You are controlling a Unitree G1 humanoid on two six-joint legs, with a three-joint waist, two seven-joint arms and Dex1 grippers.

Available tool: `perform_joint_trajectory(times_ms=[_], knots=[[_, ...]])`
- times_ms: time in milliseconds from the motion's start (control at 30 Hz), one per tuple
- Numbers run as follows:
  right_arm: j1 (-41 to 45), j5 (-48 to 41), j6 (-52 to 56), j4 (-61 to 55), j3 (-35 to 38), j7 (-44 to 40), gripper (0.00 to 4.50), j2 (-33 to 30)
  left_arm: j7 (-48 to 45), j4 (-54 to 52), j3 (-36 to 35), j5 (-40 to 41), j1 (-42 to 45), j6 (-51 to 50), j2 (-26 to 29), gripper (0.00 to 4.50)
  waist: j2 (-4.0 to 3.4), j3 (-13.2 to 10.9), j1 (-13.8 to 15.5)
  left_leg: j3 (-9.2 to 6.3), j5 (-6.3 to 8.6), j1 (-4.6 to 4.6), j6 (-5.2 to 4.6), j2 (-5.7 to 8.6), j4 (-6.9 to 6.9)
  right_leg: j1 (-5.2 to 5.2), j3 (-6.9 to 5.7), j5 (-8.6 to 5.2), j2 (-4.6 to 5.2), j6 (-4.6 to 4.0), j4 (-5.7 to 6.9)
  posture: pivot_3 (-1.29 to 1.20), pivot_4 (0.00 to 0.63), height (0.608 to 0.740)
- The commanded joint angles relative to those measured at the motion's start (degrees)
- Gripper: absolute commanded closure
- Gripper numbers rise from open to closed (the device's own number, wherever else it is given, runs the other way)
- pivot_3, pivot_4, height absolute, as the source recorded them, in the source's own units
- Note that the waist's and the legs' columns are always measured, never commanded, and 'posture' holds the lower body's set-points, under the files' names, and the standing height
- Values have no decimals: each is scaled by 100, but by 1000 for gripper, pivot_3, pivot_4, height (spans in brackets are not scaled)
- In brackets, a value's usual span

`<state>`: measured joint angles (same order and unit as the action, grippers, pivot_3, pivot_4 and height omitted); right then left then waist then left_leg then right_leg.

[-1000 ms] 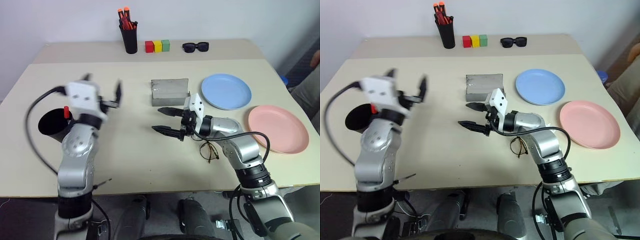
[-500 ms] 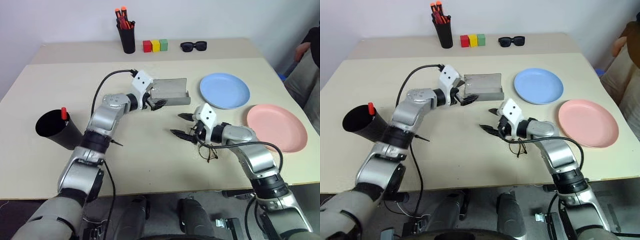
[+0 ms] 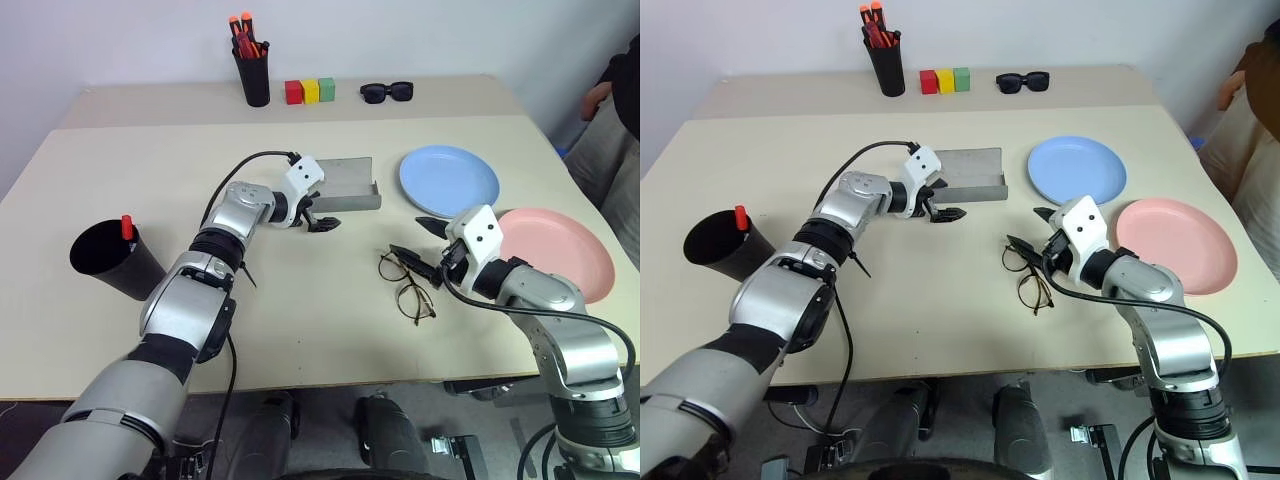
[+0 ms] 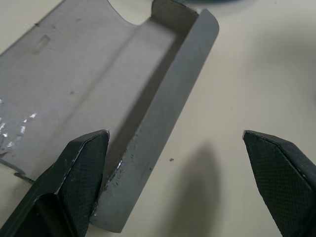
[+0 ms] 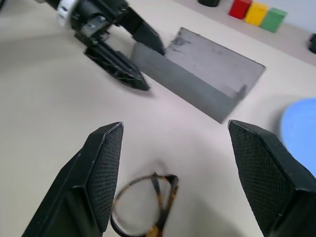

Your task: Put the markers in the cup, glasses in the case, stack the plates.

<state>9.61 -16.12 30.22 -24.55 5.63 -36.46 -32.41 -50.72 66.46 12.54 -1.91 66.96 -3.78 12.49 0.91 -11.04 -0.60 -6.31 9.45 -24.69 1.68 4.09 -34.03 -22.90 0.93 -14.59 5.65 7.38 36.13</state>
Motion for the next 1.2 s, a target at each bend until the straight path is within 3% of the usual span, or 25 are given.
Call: perform_joint_trajectory(times_ms=[33,267,500,633,733,933,1033,1200], knots=[[-24,-115,62,-380,133,94,1048,-54,-35,187,-111,-92,221,165,-50,928,0,0,0,0,0,0,0,0,-1,0,-1,0,0,0,0,0,150,740],[-23,-184,217,-478,103,123,1048,-112,-334,35,-219,-83,27,556,-70,4444,0,0,-2,0,0,0,-1,1,-5,1,0,0,0,1,2,0,150,740],[161,-217,234,-316,-16,-37,1048,-181,-1311,-1197,-212,65,-697,783,348,4444,0,0,-27,-2,0,-1,-1,-1,-5,-2,1,1,0,0,5,0,150,740],[229,-339,357,-226,-45,-260,1048,-319,-2311,-3321,-154,482,-1667,-166,980,4444,-4,-1,-67,-6,0,0,-1,-8,3,-11,9,2,-1,-3,10,0,150,740],[191,-482,549,-219,-21,-399,1048,-462,-2521,-4760,-102,663,-2348,-991,1477,4444,-5,-1,-25,-10,0,0,-1,-20,2,-12,11,2,0,-5,11,0,150,740],[152,-703,812,-145,35,-608,1048,-665,-2608,-6634,-134,1062,-3403,-2185,2205,4444,-6,0,-6,-12,1,0,-2,-21,-6,-3,11,-10,4,-25,5,0,150,740],[195,-739,896,-55,27,-644,1048,-708,-2506,-6926,-149,1193,-3618,-2460,2346,3671,-6,0,0,-12,1,0,-2,-23,-6,-3,10,-11,5,-27,4,0,150,740],[240,-768,987,85,9,-723,1048,-819,-1967,-7003,-216,1106,-3741,-2035,2247,1191,-7,0,1,-11,1,0,-2,-23,-6,-3,10,-11,6,-28,3,0,150,740]])
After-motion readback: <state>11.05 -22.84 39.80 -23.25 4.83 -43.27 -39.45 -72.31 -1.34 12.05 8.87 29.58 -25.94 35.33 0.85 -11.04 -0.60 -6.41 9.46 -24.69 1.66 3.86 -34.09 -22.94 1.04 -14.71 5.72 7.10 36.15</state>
